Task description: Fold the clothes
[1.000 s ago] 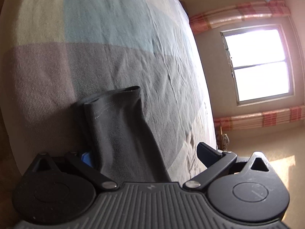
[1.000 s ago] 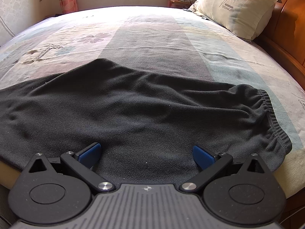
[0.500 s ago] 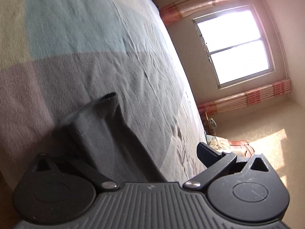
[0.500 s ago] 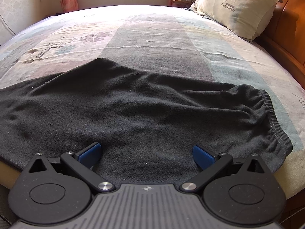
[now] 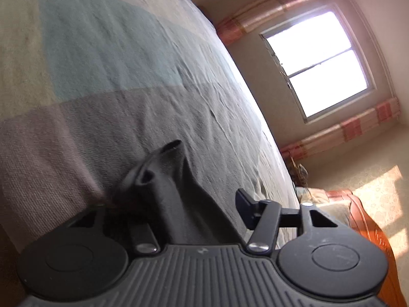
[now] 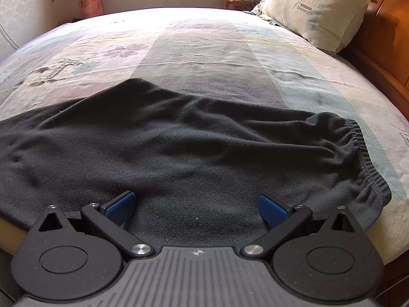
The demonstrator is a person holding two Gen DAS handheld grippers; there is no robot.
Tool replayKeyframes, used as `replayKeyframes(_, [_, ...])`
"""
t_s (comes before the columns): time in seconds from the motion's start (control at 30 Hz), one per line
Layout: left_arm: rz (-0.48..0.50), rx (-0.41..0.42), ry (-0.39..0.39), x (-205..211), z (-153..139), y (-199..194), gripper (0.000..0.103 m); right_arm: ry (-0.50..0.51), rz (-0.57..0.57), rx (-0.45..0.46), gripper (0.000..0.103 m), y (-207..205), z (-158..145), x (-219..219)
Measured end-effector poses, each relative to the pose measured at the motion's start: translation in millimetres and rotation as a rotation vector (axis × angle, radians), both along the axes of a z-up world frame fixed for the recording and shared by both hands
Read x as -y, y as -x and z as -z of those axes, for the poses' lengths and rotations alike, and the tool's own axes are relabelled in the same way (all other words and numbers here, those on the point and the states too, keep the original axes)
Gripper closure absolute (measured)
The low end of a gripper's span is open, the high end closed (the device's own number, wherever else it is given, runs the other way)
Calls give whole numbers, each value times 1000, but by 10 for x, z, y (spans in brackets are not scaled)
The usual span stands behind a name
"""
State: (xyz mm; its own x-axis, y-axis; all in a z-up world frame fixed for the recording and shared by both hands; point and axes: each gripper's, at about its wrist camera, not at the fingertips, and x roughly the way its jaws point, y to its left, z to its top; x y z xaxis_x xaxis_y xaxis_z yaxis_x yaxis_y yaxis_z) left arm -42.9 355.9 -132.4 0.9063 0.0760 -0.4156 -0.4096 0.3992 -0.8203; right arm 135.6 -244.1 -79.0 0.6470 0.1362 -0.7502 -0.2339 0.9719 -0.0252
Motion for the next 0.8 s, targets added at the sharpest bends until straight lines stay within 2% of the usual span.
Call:
replayKeyframes(0.07, [7,-17,-21,5,1,-1,51,-1,1,2,0,3,4,2])
replayKeyframes(0.13, [20,-36,-47,15,-2,0,56,-2,1,3,0,4,7,3])
replayKeyframes(0.2, [34,-56,-73,24,-5,0,74,-1,0,0,0,-4,4,5])
replayKeyframes(0.27, [3,-74,-40,-6,88,74,94,3,-4,-8,0,-15,-7,2])
replayKeyframes(0.33, [-1,-63,-38,-6,104,110,93,11,-14,-26,0,-32,-32,2])
replayKeyframes(0.43, [11,-104,-74,29,17,64,94,23,-45,-59,0,-61,-151,-21])
replayKeyframes(0.57, [62,-149,-156,116,-173,-88,99,-28,-120,-18,0,-90,-500,-226])
replayKeyframes(0.67, [83,-138,-180,103,-304,-184,99,-169,-228,-6,0,-162,-765,-574])
replayKeyframes(0.73, [91,-137,-206,116,-359,-188,99,-316,-329,-68,0,-250,-841,-889])
replayKeyframes(0.8, [97,-127,-233,139,-412,-167,99,-479,-430,-171,0,-352,-838,-1258])
